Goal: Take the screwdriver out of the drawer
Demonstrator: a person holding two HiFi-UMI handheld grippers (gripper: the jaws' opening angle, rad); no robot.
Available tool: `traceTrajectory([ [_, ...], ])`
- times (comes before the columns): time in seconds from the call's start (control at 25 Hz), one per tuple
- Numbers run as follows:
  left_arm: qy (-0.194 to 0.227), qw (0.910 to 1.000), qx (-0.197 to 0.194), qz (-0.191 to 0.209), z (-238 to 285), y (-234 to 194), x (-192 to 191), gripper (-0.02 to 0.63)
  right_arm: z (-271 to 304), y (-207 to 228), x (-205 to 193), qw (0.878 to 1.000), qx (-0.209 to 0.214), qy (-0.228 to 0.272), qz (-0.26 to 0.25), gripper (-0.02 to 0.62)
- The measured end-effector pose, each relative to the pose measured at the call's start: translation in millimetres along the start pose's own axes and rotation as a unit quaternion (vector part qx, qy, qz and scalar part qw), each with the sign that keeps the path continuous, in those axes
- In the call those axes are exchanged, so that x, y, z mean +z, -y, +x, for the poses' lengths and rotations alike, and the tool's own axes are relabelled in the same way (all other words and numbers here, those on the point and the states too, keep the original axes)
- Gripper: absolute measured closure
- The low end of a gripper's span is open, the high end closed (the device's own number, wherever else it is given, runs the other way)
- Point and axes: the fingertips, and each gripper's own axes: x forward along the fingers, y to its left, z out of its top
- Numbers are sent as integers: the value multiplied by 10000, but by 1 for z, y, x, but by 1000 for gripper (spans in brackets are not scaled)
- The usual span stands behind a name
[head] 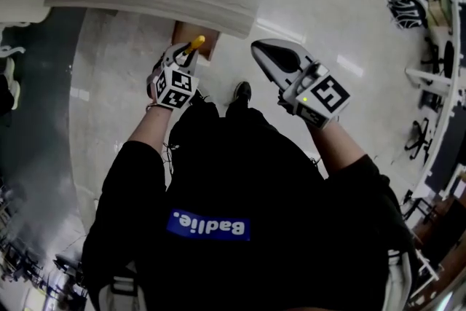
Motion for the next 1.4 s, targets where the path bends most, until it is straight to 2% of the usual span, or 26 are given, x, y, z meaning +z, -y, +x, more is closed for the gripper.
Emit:
traceTrajectory([
  [0.28, 787, 9954, 69, -548, -48, -2, 53, 526, 4, -4, -4, 9999, 125, -61, -88, 565],
  [0.72, 1665, 9799, -1, -1096, -118, -2, 124, 526, 17, -18, -7, 9992, 378, -94, -129, 565],
  [1.2, 2084, 9687, -21, -1351, -155, -2, 153, 526, 32, -29, -8, 9972, 717, -134, -188, 565],
  [1.4, 2121, 9675, 16, -1374, -159, -1, 155, 526, 31, -30, -8, 9969, 745, -138, -207, 565],
])
